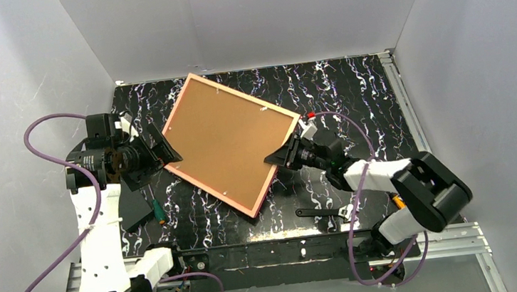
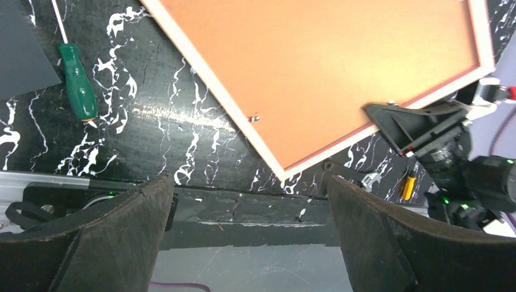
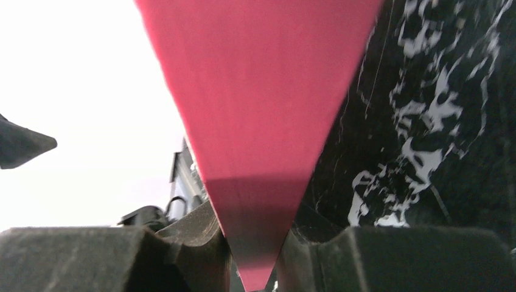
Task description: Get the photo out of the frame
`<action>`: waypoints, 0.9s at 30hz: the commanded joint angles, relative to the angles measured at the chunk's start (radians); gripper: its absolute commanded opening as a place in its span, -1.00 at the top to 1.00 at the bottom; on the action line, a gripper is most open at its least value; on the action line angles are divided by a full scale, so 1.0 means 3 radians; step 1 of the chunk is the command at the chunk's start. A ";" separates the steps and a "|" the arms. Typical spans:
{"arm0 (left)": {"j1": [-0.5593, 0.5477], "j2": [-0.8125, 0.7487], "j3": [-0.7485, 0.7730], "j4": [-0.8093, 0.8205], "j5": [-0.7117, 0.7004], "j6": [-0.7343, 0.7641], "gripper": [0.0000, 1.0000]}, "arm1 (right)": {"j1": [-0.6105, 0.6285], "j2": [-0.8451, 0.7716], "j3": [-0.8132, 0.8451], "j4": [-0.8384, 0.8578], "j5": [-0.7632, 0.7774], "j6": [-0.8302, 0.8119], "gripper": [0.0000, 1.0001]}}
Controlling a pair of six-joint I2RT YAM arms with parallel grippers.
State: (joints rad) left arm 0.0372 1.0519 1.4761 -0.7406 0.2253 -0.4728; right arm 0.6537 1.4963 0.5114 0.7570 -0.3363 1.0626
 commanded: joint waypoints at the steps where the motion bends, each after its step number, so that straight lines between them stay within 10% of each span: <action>1: -0.0006 -0.0008 -0.0116 -0.0141 0.0161 -0.0043 -0.96 | 0.0030 0.0315 0.0029 0.0540 -0.0467 0.0547 0.97; 8: -0.0006 -0.0109 -0.0353 -0.0091 0.0236 -0.0096 -0.96 | 0.0113 0.0731 -0.0147 0.1318 0.0119 0.1199 0.97; 27: -0.0031 -0.0305 -0.0789 0.0010 0.0379 -0.0140 -0.96 | 0.0848 0.0976 0.0368 0.0212 0.1104 0.1147 0.82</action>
State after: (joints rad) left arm 0.0360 0.9771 1.2694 -0.6796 0.2977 -0.5098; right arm 0.8978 1.7855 0.6399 0.8650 -0.0944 1.4731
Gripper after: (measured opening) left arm 0.980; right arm 0.329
